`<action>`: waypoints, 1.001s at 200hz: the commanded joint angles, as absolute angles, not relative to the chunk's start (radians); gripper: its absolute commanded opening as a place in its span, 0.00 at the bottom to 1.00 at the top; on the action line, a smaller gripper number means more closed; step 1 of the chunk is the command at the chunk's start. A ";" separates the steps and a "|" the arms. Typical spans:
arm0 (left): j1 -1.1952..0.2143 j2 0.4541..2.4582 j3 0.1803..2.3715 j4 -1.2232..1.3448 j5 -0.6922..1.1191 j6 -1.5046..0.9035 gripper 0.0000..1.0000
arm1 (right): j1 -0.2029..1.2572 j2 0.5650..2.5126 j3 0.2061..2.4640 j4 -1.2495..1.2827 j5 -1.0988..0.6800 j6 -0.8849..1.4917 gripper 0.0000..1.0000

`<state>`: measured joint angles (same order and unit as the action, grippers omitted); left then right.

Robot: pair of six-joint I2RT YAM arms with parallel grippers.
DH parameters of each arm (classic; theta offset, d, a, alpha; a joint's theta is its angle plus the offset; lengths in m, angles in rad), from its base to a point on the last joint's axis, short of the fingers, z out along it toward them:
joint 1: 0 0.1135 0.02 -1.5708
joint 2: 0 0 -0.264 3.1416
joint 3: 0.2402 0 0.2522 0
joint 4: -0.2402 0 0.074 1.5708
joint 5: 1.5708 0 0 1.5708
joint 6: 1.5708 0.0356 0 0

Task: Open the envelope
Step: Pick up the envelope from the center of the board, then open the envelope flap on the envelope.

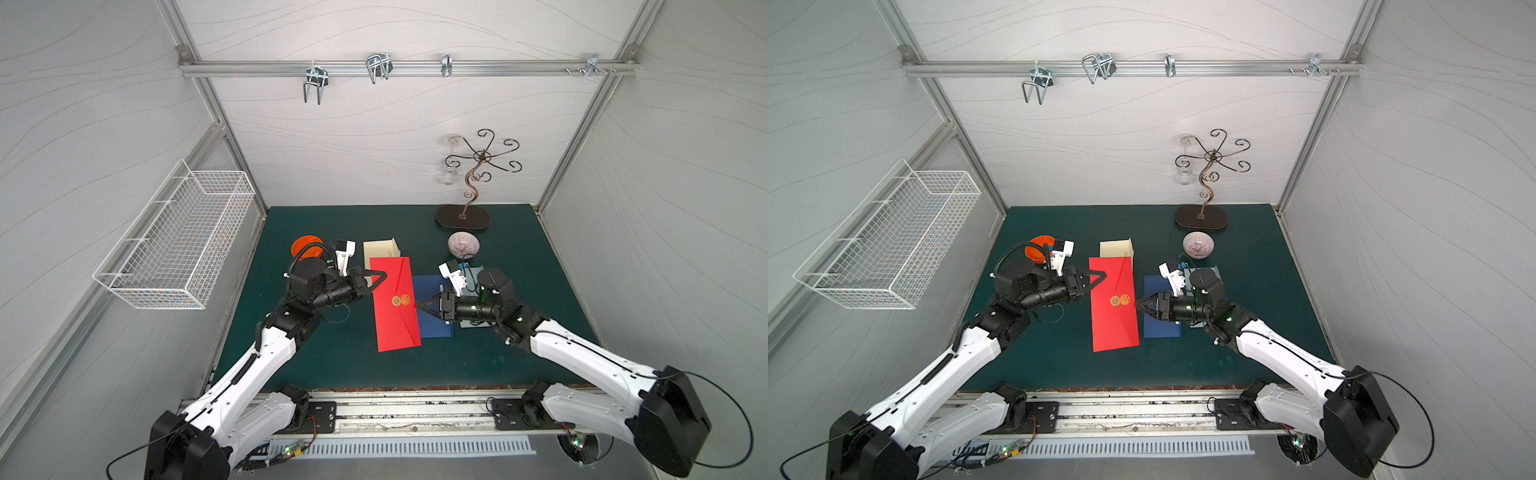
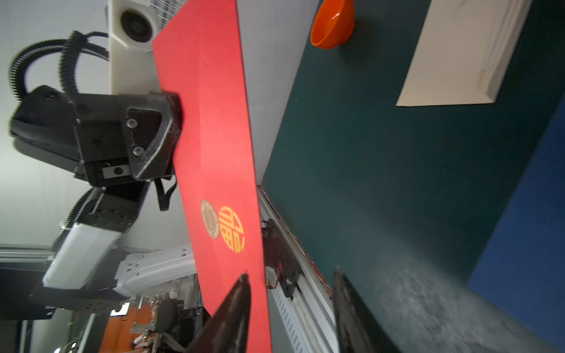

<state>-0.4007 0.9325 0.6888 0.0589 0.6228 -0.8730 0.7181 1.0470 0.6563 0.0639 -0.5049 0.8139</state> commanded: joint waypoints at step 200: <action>-1.019 0.883 0.565 0.144 -0.366 -0.416 0.00 | 0.993 1.126 0.924 -0.418 0.135 0.911 0.83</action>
<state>-1.0080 0.8589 0.5125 0.0391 -0.3233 -0.4038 0.9314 1.0653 0.8787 -0.3531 0.0196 0.9337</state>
